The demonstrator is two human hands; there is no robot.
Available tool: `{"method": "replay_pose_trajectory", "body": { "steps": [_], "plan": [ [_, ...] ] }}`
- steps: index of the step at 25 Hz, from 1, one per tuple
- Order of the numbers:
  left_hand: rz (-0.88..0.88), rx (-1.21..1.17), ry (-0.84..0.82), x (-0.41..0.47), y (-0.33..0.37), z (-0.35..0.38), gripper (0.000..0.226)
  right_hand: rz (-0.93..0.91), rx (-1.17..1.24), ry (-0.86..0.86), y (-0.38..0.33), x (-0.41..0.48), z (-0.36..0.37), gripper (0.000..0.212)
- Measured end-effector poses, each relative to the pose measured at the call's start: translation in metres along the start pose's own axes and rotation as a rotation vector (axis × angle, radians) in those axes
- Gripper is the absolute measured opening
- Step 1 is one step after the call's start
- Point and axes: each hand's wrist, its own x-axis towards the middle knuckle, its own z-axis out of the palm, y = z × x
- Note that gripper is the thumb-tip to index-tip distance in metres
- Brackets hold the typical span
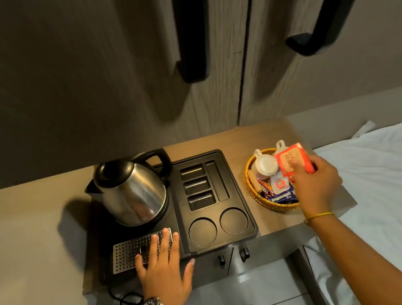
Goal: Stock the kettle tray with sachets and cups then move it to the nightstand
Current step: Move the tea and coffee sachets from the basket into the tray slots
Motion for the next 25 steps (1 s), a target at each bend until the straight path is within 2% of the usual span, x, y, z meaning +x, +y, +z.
{"method": "replay_pose_trajectory", "body": {
  "steps": [3, 5, 8, 10, 14, 20, 25],
  "plan": [
    [-0.016, 0.006, -0.025, -0.001, -0.001, -0.001, 0.08, -0.254, 0.0, -0.288, -0.034, -0.018, 0.05, 0.005],
    [-0.017, 0.01, -0.051, -0.001, 0.0, -0.002, 0.081, -0.391, -0.068, -0.505, -0.049, -0.019, 0.096, 0.012],
    [-0.021, 0.002, -0.071, 0.0, 0.0, -0.005, 0.082, -0.533, -0.355, -0.738, -0.064, -0.012, 0.162, 0.024],
    [-0.027, -0.011, -0.078, 0.0, 0.0, -0.006, 0.083, -0.618, -0.534, -0.78, -0.071, -0.006, 0.191, 0.027],
    [-0.028, -0.03, -0.066, -0.002, 0.001, -0.007, 0.083, -0.667, -0.66, -0.826, -0.068, 0.004, 0.219, 0.026],
    [-0.033, -0.01, -0.058, 0.0, 0.002, -0.003, 0.084, -0.635, -0.558, -0.981, -0.055, -0.002, 0.233, 0.045],
    [-0.031, -0.008, -0.037, 0.0, 0.003, 0.001, 0.084, -0.533, -0.424, -1.063, -0.042, 0.003, 0.23, 0.038]
  ]
}}
